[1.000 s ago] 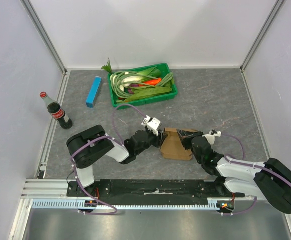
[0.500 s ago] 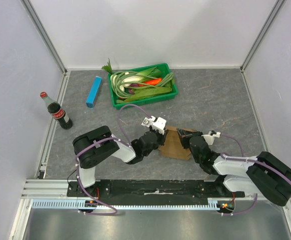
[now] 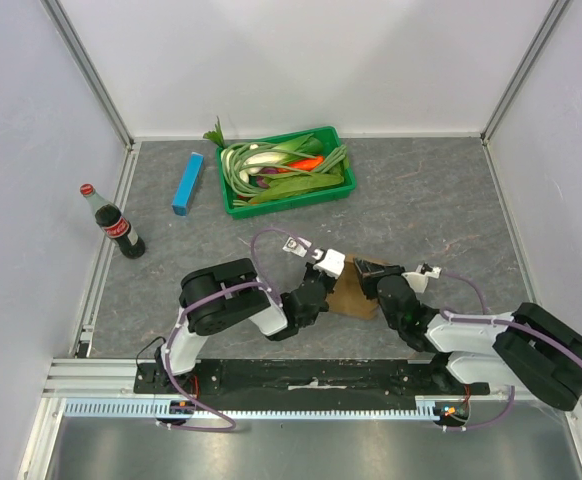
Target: Fold the paper box
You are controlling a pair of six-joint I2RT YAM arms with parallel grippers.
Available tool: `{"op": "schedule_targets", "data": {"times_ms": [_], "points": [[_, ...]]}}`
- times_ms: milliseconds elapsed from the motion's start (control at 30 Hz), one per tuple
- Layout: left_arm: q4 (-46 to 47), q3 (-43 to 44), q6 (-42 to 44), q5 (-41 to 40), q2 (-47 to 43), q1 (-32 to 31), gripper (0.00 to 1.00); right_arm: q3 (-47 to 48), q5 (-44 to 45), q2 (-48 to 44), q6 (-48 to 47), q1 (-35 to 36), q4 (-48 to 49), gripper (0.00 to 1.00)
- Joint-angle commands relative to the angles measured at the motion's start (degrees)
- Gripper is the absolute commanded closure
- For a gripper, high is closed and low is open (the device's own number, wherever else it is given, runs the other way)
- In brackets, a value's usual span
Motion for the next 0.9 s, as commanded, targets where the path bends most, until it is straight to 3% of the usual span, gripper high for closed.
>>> {"op": "schedule_targets", "data": {"times_ms": [0,100,200,233,367,600,700,867], "points": [[8.4,-4.3,8.2,2.9,1.4,0.7,0.98,-1.0,-0.5,-2.4,-6.1,1.4,-5.5,1.0],[9.5,-7.3,5.7,11.9,0.1,2.1,0.98,0.2,0.0,-4.4,-7.8,1.8,-7.9,1.0],[1.6,-6.6,2.3,14.5,-2.9,2.4,0.9,0.2,1.0,-6.2,-7.3,1.7,-9.4,1.0],[2.0,-7.9,1.0,15.9,-3.7,2.5,0.76,0.1,1.5,-6.5,-7.0,1.8,-9.7,1.0],[-2.2,-9.2,-1.5,16.9,-8.8,2.8,0.54,-1.0,2.0,-7.7,-5.6,1.7,-9.4,1.0],[-2.3,-14.6,-7.3,18.8,-15.5,3.9,0.52,-1.5,2.2,-8.4,-4.8,1.7,-9.2,1.0],[-2.1,-15.6,-8.8,20.0,-15.8,4.5,0.55,-1.5,2.3,-8.6,-4.6,1.7,-9.6,1.0],[-3.8,-12.9,-9.6,21.6,-14.0,4.5,0.5,-1.0,1.9,-7.7,-4.3,1.8,-9.1,1.0]]}}
